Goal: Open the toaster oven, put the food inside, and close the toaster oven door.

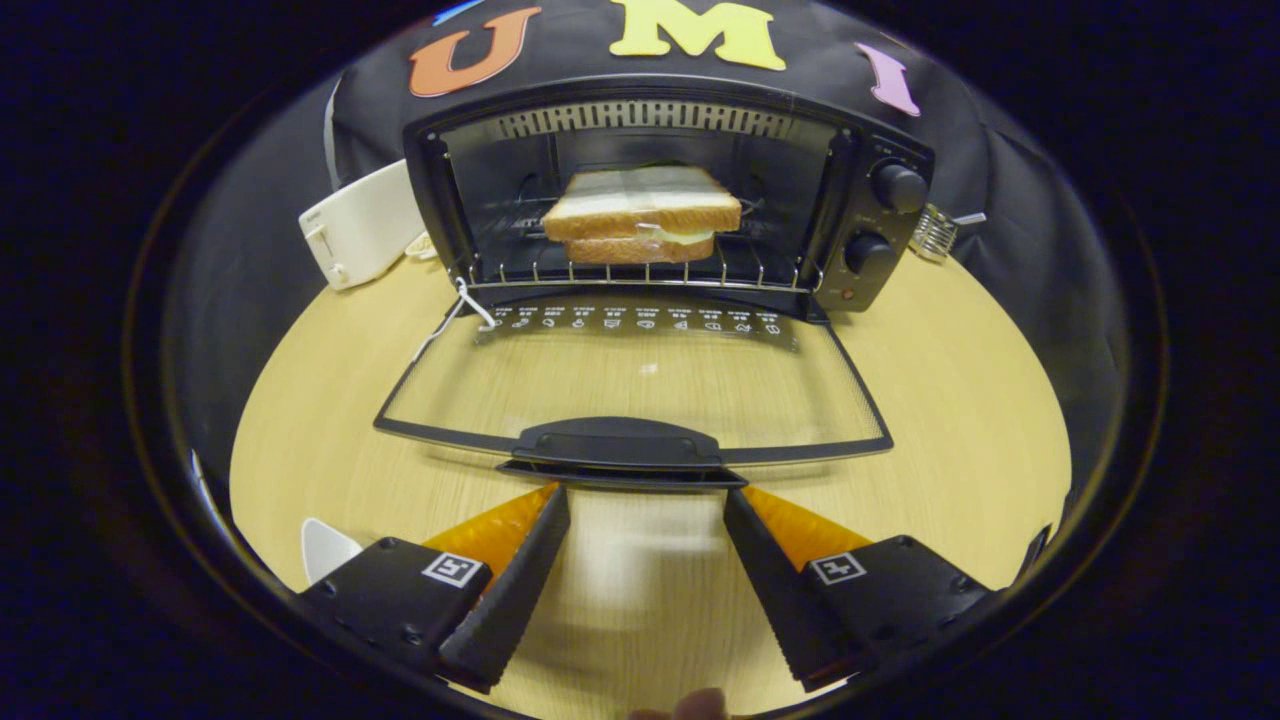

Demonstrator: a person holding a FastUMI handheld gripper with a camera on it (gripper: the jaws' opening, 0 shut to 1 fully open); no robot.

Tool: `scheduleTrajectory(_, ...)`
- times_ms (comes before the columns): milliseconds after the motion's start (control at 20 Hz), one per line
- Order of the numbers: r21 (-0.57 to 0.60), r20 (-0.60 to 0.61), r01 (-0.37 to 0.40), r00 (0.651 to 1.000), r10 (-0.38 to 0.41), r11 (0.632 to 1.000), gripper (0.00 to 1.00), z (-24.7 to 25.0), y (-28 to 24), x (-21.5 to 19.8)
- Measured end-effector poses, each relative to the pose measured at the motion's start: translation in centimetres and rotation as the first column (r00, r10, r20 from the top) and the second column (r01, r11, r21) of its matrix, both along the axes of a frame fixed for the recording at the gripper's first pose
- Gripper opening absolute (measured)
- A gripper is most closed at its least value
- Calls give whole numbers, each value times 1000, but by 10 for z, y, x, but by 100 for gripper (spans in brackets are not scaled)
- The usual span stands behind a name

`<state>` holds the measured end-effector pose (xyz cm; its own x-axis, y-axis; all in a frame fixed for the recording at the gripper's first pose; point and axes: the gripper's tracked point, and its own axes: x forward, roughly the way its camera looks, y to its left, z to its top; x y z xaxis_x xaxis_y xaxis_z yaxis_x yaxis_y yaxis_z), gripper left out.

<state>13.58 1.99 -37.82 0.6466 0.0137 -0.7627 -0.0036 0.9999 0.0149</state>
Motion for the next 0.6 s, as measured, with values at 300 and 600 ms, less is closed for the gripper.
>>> scheduleTrajectory(300,-3,109,-13,994,13,1000,100,55,2,-4)
scheduleTrajectory(600,-28,251,-58,966,63,998,100,118,-2,45)
